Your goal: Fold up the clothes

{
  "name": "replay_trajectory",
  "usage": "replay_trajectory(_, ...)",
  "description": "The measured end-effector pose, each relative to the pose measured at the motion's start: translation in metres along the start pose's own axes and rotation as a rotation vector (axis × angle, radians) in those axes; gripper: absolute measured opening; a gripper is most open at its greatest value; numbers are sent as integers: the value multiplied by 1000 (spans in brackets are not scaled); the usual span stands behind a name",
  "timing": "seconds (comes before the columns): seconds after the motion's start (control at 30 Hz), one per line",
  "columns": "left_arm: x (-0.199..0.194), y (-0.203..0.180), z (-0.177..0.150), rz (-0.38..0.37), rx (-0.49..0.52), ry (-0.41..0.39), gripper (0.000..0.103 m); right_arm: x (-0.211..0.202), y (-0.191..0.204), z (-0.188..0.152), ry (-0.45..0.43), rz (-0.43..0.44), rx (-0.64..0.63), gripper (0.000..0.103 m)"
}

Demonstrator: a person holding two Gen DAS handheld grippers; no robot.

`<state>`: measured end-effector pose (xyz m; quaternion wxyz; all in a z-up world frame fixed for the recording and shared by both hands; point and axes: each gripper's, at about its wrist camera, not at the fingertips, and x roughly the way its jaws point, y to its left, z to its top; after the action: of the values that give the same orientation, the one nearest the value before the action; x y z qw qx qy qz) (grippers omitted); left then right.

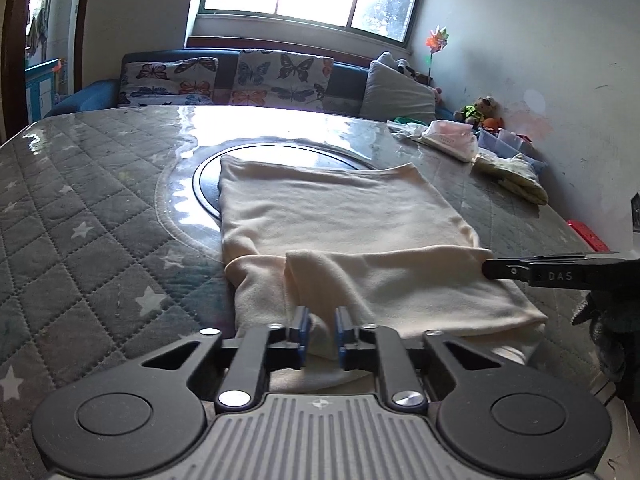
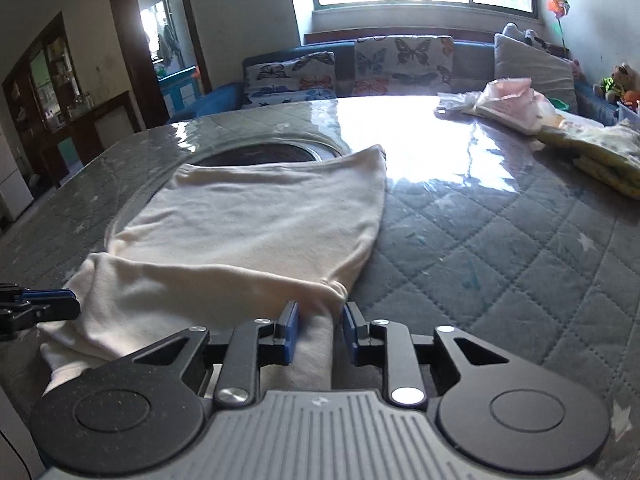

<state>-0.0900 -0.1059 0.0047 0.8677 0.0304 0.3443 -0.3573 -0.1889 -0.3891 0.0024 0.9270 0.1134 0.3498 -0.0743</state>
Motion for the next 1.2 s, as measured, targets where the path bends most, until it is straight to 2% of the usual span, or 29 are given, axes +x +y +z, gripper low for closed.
replay_trajectory(0.23, -14, 7, -5, 59, -23, -10, 2, -6, 7, 6, -46, -19, -31, 25)
replay_trajectory(0.33, -20, 12, -5, 50, -33, -6, 3, -9, 15, 10, -70, -16, -68, 26)
replay_trajectory(0.43, -20, 12, 0, 26, -47, -10, 7, -6, 21, 10, -68, -10, -92, 32)
replay_trajectory(0.5, -16, 9, 4, 24, -42, -17, 18, -2, 23, 9, -62, -8, -94, 32)
replay_trajectory(0.57, -10, 7, 5, 32, -34, -10, 24, 0, 24, 7, -59, -8, -95, 33)
replay_trajectory(0.63, -5, 6, 4, 23, -31, 5, 24, 1, 24, 7, -60, -7, -92, 34)
replay_trajectory(0.73, 0, 4, 2, 15, -14, 14, 21, 2, 23, 5, -58, -5, -93, 35)
replay_trajectory(0.8, 0, 3, 0, 14, -6, 9, 7, 3, 23, 4, -55, -6, -98, 36)
replay_trajectory(0.87, -3, 2, -1, 16, -10, 2, 3, 3, 23, 3, -55, -7, -98, 36)
replay_trajectory(1.03, -19, 10, -3, 51, -41, -12, 2, 3, 23, 3, -61, -7, -106, 41)
replay_trajectory(1.2, -23, 14, -6, 58, -41, 14, 3, 3, 25, 3, -69, -10, -113, 43)
